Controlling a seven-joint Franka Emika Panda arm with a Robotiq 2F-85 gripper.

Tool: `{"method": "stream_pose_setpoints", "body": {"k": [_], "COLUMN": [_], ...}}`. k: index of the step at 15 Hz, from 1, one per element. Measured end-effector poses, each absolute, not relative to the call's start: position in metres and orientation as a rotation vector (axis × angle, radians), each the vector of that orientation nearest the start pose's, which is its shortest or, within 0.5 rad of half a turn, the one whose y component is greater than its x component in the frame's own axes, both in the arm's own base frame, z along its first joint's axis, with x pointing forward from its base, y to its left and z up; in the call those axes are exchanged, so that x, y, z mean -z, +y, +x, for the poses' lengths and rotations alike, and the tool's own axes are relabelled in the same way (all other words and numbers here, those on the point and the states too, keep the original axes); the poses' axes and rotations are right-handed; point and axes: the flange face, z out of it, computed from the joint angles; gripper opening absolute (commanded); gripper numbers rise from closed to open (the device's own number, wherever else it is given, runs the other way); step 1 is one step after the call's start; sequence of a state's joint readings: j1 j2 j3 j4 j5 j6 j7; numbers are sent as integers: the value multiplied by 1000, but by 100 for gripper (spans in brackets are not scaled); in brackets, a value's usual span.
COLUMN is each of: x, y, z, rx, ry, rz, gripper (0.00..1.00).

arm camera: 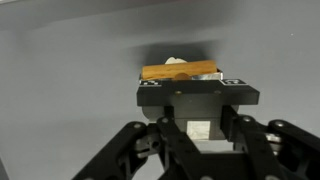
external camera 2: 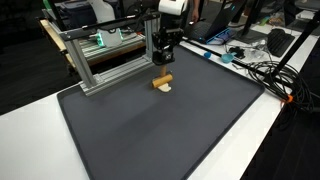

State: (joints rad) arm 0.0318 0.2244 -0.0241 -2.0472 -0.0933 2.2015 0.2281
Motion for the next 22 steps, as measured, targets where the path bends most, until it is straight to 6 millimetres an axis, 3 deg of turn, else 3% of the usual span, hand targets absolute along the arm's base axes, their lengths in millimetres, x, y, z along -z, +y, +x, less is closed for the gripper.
{"method": "stream_pose_setpoints", "body": {"k": [7, 10, 12, 15, 16, 19, 20, 22], "x": [-312, -320, -349, -416, -436, -466, -466, -462], "y": [5, 0, -8, -24, -26, -26, -26, -26], "z": [571, 571, 570, 558, 554, 548, 548, 549], "rx": [-217, -201, -136, -21, 14, 79, 78, 67], "ry": [252, 321, 419, 609, 686, 843, 856, 908], "rz": [-3219, -3167, -3084, -3005, -2983, -2929, -2925, -2918], "gripper": [21, 21, 21, 21, 46, 46, 21, 21]}}
